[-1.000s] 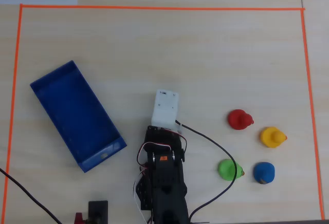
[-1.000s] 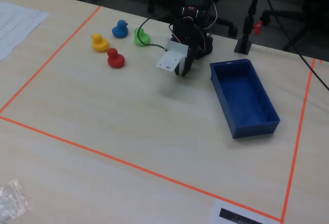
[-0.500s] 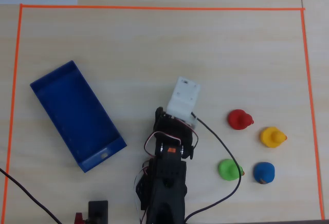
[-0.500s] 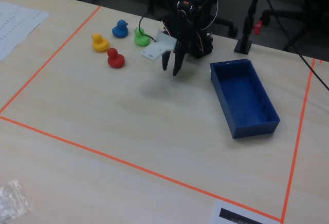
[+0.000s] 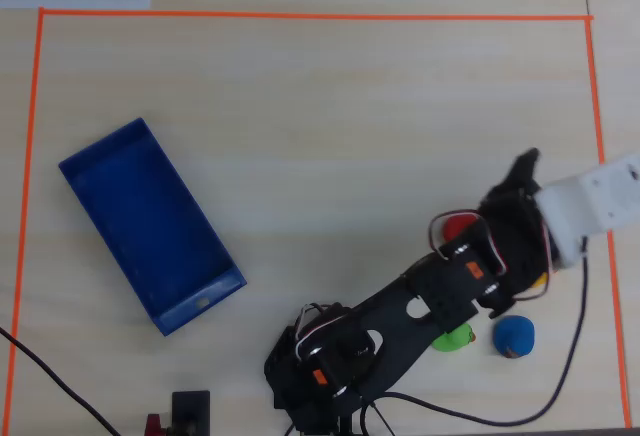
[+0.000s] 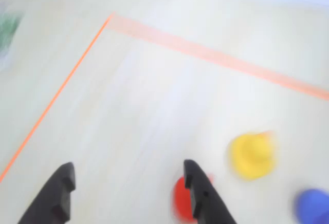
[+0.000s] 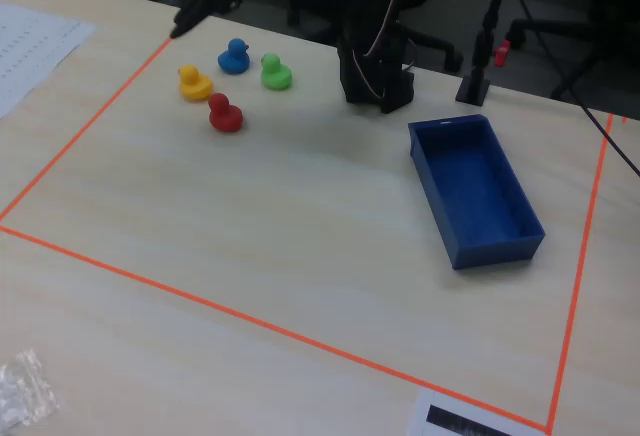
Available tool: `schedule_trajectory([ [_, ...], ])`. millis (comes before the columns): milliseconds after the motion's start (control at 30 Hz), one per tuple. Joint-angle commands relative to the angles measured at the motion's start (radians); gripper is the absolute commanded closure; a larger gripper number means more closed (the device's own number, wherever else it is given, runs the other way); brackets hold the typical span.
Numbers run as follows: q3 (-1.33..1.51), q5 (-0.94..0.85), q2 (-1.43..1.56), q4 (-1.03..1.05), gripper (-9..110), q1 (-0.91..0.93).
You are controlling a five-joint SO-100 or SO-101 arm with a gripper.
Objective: Grasp blue duck and put it into box.
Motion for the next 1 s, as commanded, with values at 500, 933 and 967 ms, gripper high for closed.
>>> schedule_trajectory([
  [500,0.028,-0.074,-0.385,-0.546,65,0.554],
  [933,0.298,-0.192,-0.451,-0.778,64,0.641],
  [967,0.31,-0.193,-0.446,-0.778,64,0.637],
])
